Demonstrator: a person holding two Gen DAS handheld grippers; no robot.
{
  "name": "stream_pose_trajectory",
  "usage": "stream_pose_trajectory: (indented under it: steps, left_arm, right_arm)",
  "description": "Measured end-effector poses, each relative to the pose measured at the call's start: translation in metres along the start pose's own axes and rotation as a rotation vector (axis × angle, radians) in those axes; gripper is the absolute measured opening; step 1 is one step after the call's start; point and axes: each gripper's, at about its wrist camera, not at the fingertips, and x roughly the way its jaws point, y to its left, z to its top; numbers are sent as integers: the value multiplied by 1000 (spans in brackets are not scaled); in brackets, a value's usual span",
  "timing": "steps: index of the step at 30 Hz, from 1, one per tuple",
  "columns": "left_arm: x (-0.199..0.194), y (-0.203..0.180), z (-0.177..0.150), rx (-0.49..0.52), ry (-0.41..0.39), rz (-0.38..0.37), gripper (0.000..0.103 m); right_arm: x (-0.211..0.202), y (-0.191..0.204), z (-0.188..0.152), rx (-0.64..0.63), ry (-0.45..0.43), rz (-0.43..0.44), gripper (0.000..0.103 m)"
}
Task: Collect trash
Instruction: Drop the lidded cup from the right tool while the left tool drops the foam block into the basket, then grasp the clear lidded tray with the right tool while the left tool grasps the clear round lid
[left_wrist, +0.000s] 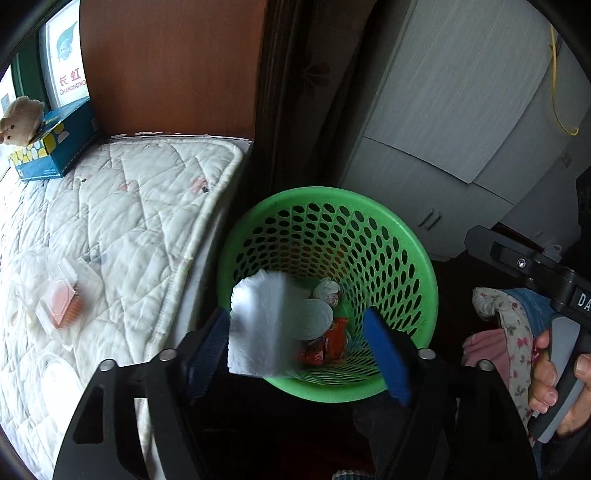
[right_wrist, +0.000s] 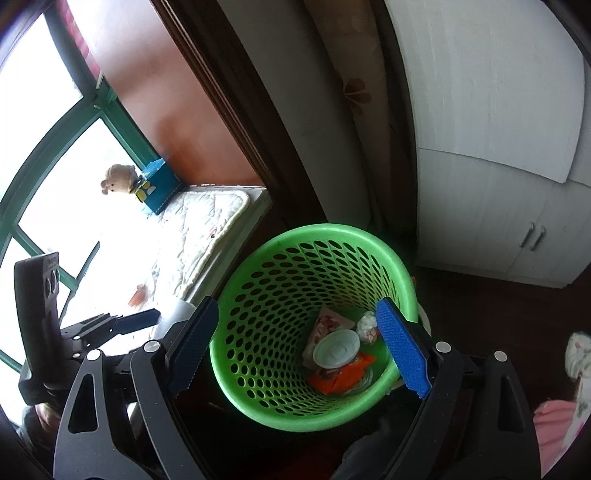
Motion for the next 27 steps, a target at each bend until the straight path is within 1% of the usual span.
stream_pose_trajectory:
  steps: [3, 6, 9, 17, 27]
  left_arm:
    - [0, -1, -1, -1, 0, -14, 76]
    - [-7, 3, -4, -2, -12, -6, 76]
    - [-18, 15, -6, -17, -28, 20, 76]
    - [-49, 67, -16, -103, -72, 83, 76]
    - [-100, 138, -25, -228, -160, 160, 76]
  right_arm:
    - [0, 2, -1, -2, 1, 0, 87]
    - [0, 5, -2, -10, 2, 4, 87]
    - [4, 11, -3, -20, 7, 12, 87]
    - [14, 36, -7, -57, 27, 41, 87]
    - [27, 80, -5, -129, 41, 93, 87]
